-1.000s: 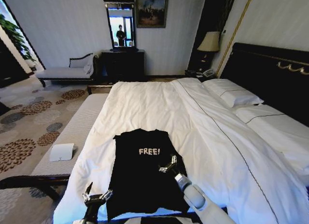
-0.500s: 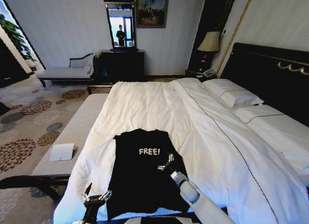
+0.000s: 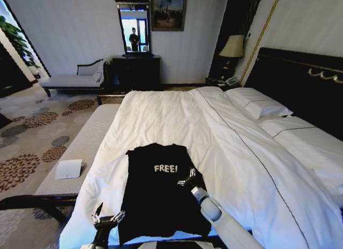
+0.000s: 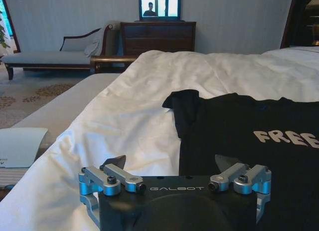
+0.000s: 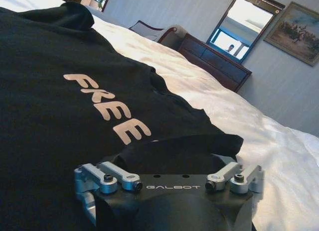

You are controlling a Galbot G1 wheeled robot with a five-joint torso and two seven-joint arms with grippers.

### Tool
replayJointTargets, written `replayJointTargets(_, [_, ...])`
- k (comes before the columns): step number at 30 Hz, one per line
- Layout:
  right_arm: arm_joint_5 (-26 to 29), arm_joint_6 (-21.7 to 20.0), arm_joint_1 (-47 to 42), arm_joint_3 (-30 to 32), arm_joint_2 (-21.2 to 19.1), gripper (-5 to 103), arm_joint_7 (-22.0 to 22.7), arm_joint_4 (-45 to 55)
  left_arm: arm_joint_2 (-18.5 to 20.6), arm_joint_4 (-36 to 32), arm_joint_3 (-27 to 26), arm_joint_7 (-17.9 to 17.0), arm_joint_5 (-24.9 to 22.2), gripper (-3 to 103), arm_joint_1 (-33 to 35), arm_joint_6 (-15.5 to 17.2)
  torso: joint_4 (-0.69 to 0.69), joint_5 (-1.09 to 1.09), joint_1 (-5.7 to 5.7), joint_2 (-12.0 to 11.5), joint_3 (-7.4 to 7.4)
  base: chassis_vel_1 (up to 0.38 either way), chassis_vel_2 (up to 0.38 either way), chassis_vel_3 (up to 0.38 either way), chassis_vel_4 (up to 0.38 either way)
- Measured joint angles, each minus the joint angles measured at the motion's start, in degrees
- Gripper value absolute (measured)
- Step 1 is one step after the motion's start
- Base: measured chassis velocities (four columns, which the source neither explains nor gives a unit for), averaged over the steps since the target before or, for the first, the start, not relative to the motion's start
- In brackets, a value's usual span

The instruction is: Fold the clothes on the bed.

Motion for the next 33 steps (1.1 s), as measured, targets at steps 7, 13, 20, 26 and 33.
replayJointTargets(7, [0.55,-0.51,-0.08,-0.07,-0.29,70,1.26,-0.03,0.02,-0.15,-0.11,-0.02,-0.56,100,-0.02,0.03,0.00,0.00,0.00,0.00,0.00,0.000,0.000,0.000,0.000])
replayJointTargets(13, [0.89,-0.50,-0.08,-0.03,-0.26,49,1.84,-0.28,-0.09,-0.29,-0.11,-0.04,-0.75,100,-0.08,0.05,0.00,0.00,0.00,0.00,0.00,0.000,0.000,0.000,0.000])
replayJointTargets(20, [0.90,-0.52,-0.34,-0.07,-0.24,22,2.51,-0.31,-0.11,-0.32,-0.32,-0.08,-1.12,100,-0.10,0.05,0.00,0.00,0.00,0.00,0.00,0.000,0.000,0.000,0.000])
replayJointTargets(26, [0.84,-0.51,-0.07,-0.20,-0.32,2,2.62,0.05,-0.02,-0.42,-0.38,-0.08,-1.28,100,-0.09,0.05,0.00,0.00,0.00,0.00,0.00,0.000,0.000,0.000,0.000])
replayJointTargets(33, [0.80,-0.50,0.20,-0.42,-0.45,0,2.62,0.07,0.03,-0.44,-0.50,0.00,-1.41,100,-0.09,-0.04,0.00,0.00,0.00,0.00,0.00,0.000,0.000,0.000,0.000])
